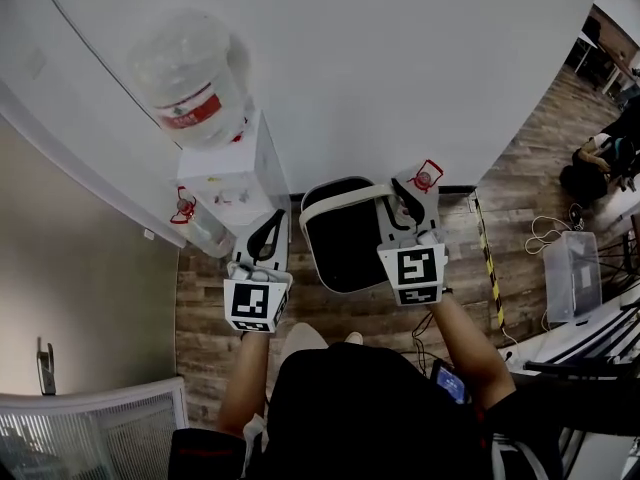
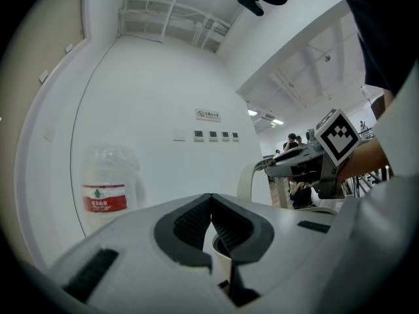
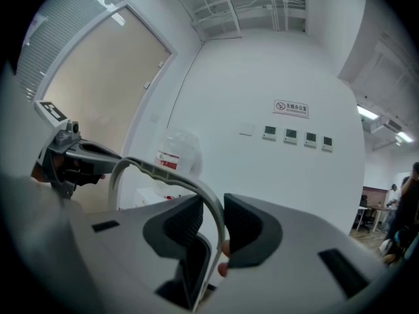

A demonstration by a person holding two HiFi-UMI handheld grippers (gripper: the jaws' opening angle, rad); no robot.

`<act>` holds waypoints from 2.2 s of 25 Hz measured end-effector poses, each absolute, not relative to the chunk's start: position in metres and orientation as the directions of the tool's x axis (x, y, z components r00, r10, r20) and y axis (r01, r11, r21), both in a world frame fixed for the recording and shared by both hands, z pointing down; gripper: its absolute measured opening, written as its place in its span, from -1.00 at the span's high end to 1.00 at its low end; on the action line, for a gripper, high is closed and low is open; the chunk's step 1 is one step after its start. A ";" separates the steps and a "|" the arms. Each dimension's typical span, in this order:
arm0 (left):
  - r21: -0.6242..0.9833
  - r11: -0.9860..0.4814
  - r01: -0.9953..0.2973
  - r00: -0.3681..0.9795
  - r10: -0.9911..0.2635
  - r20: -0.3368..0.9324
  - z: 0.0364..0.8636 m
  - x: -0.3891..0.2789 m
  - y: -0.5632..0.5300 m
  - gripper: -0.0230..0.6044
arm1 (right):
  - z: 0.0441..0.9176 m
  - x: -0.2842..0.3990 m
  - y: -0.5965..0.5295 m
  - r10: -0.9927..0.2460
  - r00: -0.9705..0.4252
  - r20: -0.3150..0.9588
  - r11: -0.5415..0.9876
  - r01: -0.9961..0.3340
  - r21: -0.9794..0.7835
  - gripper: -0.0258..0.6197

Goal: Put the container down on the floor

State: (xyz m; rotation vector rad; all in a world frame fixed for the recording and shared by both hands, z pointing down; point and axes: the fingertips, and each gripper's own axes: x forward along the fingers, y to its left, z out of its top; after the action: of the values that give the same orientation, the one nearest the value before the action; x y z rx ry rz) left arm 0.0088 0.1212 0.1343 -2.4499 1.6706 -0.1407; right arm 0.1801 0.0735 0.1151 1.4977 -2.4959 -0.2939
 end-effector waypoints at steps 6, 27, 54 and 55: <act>-0.203 -0.336 -0.920 0.346 -0.938 -0.013 0.134 0.012 0.116 0.87 | 0.119 0.180 0.063 -0.873 -0.481 0.082 0.484 -0.833 0.268 0.60; -0.162 -0.358 -0.919 0.365 -0.931 -0.010 0.136 -0.041 0.005 0.87 | 0.122 0.126 -0.040 -0.879 -0.465 0.102 0.475 -0.844 0.249 0.59; -0.115 -0.528 -0.841 0.531 -0.847 0.003 0.140 -0.130 -0.170 0.87 | 0.120 0.039 -0.197 -0.938 -0.328 0.116 0.347 -0.908 0.237 0.59; -0.109 -0.531 -0.841 0.533 -0.846 0.006 0.142 -0.131 -0.173 0.87 | 0.121 0.039 -0.200 -0.938 -0.325 0.119 0.345 -0.909 0.233 0.59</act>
State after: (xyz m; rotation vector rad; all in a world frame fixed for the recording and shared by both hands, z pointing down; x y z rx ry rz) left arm -0.1311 -0.1729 0.1423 -2.6685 1.4719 -0.0885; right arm 0.0391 -0.2001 0.1215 1.6663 -2.3765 -0.1811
